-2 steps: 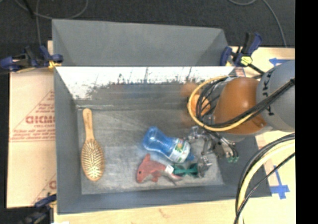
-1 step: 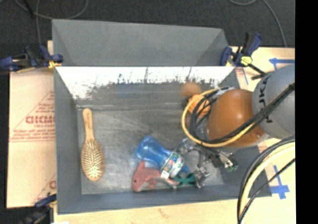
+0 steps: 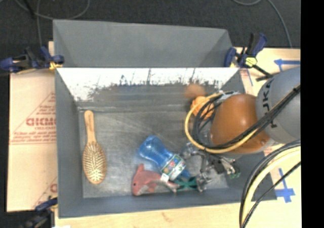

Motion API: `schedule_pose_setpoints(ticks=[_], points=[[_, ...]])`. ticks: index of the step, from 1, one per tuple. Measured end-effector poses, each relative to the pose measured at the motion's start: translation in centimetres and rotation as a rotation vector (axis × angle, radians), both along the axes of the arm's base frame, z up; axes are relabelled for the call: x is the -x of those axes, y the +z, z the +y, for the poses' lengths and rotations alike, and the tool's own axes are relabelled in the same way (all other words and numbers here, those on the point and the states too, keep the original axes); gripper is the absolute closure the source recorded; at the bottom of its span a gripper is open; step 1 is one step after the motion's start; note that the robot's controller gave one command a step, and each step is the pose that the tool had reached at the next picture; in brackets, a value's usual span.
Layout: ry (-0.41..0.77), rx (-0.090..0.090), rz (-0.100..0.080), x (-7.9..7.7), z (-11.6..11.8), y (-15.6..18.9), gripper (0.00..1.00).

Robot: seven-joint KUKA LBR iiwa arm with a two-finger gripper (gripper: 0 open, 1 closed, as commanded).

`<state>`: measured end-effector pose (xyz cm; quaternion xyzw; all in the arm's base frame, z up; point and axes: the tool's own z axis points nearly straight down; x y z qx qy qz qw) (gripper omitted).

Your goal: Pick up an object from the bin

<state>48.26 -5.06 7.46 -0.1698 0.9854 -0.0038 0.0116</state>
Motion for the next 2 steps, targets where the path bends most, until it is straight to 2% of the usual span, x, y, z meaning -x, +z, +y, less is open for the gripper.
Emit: schedule_pose_setpoints(ticks=[1,2], points=[[0.121,0.002,0.016,-0.18,3.23,-0.12,1.00],[0.122,0.002,0.016,-0.19,3.24,-0.12,1.00]])
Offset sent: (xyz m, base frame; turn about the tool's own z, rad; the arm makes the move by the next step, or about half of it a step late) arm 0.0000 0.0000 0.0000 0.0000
